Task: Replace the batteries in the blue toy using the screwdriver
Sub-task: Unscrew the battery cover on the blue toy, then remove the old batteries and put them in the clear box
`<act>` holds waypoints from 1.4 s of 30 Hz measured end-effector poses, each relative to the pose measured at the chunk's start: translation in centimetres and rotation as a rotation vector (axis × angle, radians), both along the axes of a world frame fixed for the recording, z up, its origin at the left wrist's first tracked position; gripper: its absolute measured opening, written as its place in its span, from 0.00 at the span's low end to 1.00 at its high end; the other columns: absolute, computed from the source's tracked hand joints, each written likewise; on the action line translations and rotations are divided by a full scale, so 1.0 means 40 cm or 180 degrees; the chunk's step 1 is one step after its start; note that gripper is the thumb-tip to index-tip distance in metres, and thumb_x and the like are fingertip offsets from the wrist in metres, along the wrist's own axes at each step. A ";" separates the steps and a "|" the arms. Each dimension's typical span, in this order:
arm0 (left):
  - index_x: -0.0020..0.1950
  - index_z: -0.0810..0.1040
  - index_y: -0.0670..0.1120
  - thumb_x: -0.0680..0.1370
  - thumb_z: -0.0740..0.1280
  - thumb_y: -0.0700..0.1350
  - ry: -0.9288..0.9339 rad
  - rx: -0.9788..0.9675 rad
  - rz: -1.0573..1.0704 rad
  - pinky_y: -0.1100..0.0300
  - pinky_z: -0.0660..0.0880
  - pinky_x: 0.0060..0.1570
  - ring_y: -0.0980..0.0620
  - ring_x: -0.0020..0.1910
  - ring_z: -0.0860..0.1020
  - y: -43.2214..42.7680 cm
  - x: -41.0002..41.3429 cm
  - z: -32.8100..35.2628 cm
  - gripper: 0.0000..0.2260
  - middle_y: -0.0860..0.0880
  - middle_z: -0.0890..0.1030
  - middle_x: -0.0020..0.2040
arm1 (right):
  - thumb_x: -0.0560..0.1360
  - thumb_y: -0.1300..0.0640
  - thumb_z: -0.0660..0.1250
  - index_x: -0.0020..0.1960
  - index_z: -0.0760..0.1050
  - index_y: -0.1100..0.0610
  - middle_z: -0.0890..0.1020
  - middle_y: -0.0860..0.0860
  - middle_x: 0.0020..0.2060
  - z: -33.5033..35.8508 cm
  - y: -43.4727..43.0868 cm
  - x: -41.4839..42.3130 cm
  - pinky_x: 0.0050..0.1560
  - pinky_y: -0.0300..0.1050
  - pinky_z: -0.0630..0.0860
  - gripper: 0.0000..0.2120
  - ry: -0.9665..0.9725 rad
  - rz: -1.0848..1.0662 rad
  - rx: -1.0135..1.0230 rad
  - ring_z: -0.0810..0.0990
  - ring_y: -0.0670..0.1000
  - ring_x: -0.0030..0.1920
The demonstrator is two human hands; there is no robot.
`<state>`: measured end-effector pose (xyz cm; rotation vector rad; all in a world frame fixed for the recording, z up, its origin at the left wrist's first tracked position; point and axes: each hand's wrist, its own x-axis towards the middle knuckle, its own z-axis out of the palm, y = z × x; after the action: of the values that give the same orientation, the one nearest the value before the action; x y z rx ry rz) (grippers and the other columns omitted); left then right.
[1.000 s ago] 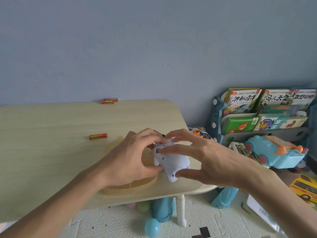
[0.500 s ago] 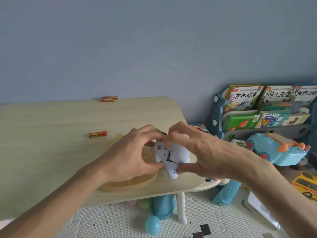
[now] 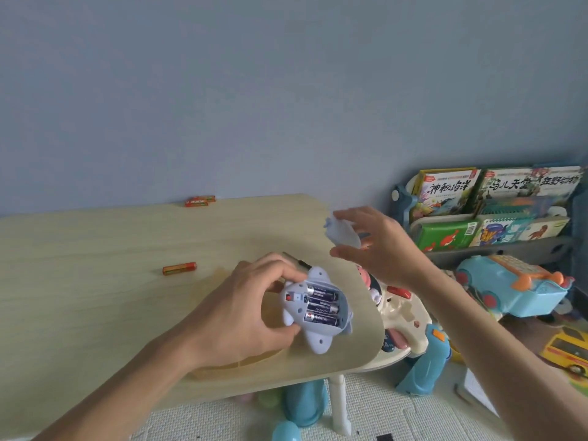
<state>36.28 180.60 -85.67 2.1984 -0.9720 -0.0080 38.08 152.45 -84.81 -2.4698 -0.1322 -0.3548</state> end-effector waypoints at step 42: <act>0.68 0.78 0.60 0.73 0.78 0.58 -0.0270 0.0118 -0.0406 0.52 0.74 0.67 0.53 0.64 0.78 -0.010 0.023 0.109 0.24 0.60 0.72 0.63 | 0.69 0.52 0.75 0.75 0.76 0.54 0.91 0.52 0.53 0.053 0.087 -0.208 0.55 0.52 0.87 0.33 0.0914 0.0480 0.2231 0.90 0.55 0.55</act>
<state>37.19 180.19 -81.30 2.1817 -1.1667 0.0080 29.77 155.92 -82.71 -1.7770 -0.0576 0.0287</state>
